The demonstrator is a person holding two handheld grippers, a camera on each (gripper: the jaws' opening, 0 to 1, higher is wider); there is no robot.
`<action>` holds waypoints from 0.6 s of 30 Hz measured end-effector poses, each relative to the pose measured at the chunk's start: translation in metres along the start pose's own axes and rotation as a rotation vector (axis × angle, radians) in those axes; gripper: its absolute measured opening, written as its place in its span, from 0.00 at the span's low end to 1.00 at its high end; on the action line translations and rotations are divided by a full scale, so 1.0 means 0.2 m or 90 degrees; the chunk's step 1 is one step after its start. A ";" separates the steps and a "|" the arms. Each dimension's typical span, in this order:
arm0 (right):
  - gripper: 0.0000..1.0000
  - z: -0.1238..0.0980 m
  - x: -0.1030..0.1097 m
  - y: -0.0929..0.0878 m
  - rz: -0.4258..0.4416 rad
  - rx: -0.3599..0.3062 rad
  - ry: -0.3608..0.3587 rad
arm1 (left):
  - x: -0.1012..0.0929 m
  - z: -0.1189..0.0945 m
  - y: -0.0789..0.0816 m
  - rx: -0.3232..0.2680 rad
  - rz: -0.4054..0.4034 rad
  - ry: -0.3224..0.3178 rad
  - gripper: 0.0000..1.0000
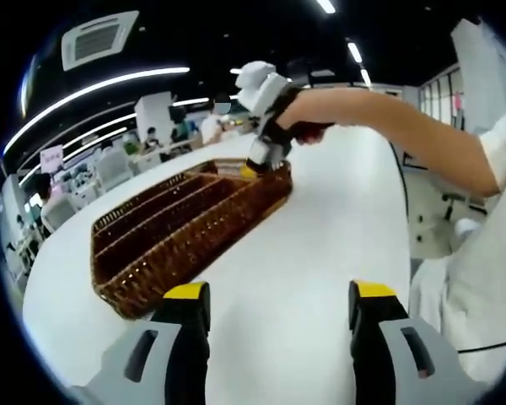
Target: Arrange the knives, forks, and spoons in their matching storage slots by inserting each utensil handle-first until every utensil is classified and aligned in the correct compartment
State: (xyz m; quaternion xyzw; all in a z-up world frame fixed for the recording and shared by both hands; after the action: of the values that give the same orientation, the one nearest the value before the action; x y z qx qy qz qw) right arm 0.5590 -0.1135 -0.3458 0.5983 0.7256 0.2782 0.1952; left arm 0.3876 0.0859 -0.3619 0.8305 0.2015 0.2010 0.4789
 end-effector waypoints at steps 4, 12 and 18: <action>0.24 -0.06 0.01 0.03 -0.028 -0.046 0.019 | 0.01 0.00 0.00 0.000 -0.001 0.003 0.67; 0.28 -0.15 0.03 0.00 -0.053 -0.072 0.038 | 0.01 0.00 0.01 -0.002 -0.001 0.006 0.67; 0.29 -0.16 0.04 -0.06 -0.070 -0.082 0.064 | 0.00 0.01 0.01 0.000 -0.001 0.003 0.67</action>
State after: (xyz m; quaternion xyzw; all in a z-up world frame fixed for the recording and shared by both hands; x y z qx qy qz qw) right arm 0.5290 -0.1124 -0.3289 0.5292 0.7466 0.3430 0.2116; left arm 0.3891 0.0847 -0.3610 0.8299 0.2036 0.2026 0.4784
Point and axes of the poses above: the point that each gripper's makers call its tool centre point, and the gripper's own axes: z roughly forward along the fingers, x roughly to its left, y roughly out of its top, the point moved 4 cm from there along -z, roughly backward along the fingers, and after that the axes turned 3 degrees about z, right-handed, at the moved point
